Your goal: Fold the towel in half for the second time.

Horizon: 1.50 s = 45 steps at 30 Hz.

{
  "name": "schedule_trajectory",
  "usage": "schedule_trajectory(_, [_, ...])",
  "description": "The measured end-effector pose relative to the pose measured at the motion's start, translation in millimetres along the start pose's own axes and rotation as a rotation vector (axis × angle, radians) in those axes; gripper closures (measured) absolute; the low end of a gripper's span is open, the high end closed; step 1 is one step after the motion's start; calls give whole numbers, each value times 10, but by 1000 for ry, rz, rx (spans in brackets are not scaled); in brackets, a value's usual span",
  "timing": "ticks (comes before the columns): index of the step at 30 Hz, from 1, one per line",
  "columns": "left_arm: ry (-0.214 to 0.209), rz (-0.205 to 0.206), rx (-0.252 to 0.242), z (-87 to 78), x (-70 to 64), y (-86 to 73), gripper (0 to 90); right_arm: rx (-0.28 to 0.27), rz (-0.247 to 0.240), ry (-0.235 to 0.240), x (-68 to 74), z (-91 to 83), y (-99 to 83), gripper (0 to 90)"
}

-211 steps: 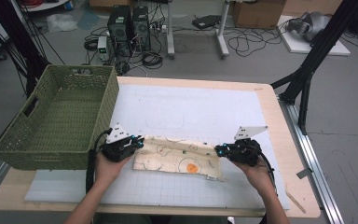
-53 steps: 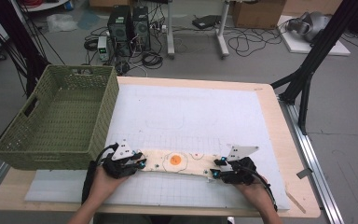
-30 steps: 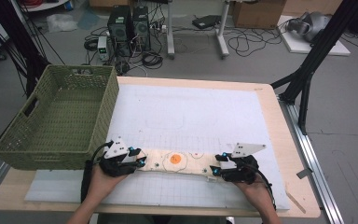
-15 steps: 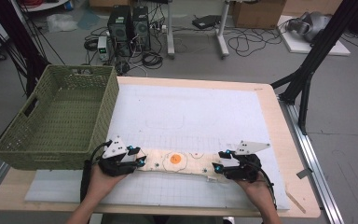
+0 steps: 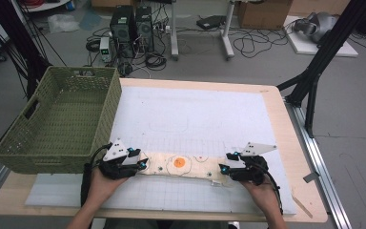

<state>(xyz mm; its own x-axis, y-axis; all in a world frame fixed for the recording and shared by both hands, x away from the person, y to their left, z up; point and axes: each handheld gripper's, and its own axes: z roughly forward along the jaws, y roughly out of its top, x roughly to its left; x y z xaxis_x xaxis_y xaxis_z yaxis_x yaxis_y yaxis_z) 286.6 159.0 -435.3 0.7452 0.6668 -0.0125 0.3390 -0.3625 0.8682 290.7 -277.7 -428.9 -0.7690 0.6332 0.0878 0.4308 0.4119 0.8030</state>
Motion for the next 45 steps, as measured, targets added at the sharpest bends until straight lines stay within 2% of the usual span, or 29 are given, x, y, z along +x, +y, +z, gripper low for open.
schedule_trajectory(2, [8,-6,12,13,16,-16,503,9,23,-21,-35,16,3,434])
schedule_trajectory(6, [19,-12,26,28,27,-31,491,39,32,-32,-60,73,5,423])
schedule_trajectory(18, [22,-12,19,16,30,-20,480,39,16,-25,-37,83,12,418])
schedule_trajectory(24, [40,-11,42,32,31,-28,439,50,10,-29,-28,99,21,409])
schedule_trajectory(32, [36,-16,41,28,38,-31,439,62,-2,-30,-14,112,29,409])
schedule_trajectory(36, [44,-16,72,60,43,-46,431,74,-6,-31,-7,125,30,401])
schedule_trajectory(40, [38,-38,124,113,66,-80,426,101,-4,-32,-16,162,16,401])
schedule_trajectory(45, [23,-62,137,125,70,-87,462,135,3,-26,-13,210,4,428])
